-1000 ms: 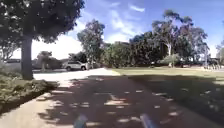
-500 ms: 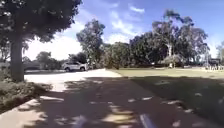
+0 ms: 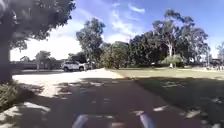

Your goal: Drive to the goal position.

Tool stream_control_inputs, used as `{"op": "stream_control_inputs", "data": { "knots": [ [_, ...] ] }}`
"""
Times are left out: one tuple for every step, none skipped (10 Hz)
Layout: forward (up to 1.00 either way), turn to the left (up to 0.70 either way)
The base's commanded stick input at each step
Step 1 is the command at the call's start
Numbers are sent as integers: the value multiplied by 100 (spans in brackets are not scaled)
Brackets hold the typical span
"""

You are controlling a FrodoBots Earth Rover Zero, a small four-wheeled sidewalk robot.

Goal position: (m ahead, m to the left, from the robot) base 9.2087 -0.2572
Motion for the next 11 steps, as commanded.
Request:
{"op": "stream_control_inputs", "data": {
  "knots": [
    [100,0],
    [100,0],
    [100,0],
    [100,0],
    [100,0],
    [100,0],
    [100,0],
    [100,0],
    [100,0],
    [100,0],
    [100,0]
  ]
}}
